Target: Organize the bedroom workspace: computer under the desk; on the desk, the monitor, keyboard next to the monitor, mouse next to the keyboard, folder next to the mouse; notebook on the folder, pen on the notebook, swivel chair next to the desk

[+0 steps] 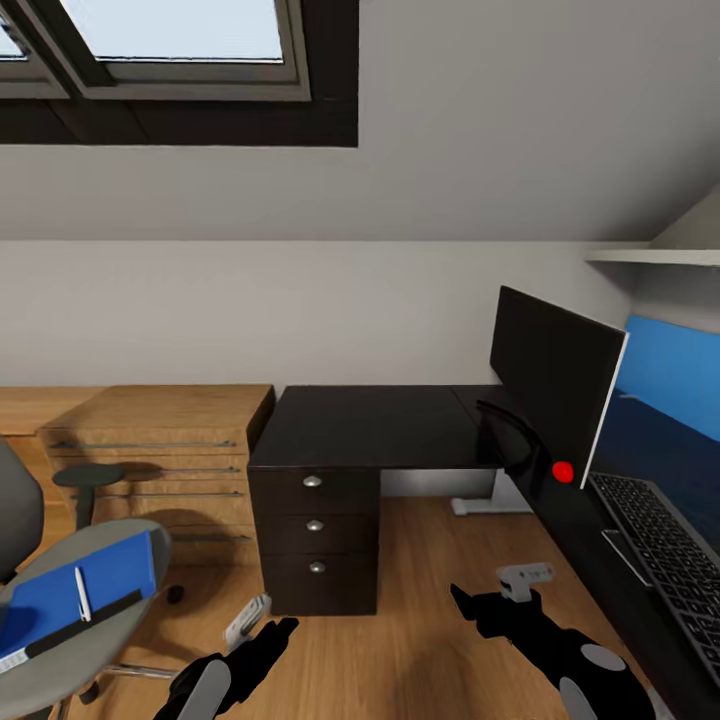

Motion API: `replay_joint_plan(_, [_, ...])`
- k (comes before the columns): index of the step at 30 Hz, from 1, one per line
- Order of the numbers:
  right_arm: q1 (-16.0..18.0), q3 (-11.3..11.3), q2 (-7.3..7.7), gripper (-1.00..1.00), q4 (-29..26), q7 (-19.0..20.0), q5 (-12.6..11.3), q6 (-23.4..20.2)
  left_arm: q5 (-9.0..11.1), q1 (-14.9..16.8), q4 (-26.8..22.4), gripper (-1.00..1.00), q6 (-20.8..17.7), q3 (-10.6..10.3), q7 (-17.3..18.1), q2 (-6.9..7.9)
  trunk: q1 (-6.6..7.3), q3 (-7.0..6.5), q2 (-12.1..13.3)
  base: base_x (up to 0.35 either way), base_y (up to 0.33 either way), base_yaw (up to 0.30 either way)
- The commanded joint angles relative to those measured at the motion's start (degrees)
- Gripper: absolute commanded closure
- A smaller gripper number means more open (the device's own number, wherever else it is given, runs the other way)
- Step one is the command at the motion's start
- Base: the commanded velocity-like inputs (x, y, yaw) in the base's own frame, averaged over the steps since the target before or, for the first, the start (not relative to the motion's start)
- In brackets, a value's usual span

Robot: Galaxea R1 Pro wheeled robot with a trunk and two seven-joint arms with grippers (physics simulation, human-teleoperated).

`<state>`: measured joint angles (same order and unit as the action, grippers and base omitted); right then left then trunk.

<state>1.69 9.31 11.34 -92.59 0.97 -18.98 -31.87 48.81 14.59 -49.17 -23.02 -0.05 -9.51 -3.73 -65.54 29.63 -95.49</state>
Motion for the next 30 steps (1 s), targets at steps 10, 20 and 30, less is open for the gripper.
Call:
replay_joint_plan(10, [0.29, -0.46, 0.14, -1.00, -0.04, 0.09, -0.01, -0.53, 0.51, 0.00, 0.02, -1.00, -0.18, 0.04, -0.62, -0.11, 2.21, -1.74, 3.99, 0.000, 0.000, -0.279])
replay_joint_plan(20, [1.19, -0.51, -0.08, -1.00, -0.04, 0.09, -0.01, -1.14, 0.44, 0.00, 0.04, -1.00, -0.16, 0.05, -0.68, -0.19, 4.40, -3.53, 8.00, 0.000, 0.000, -0.229])
replay_joint_plan(30, [6.66, -0.58, -0.26, -1.00, -0.04, 0.09, -0.01, -9.30, 0.41, 0.00, 0.12, -1.00, -0.10, 0.08, -0.68, -0.22, 6.60, -5.33, 12.01, 0.000, 0.000, -0.215])
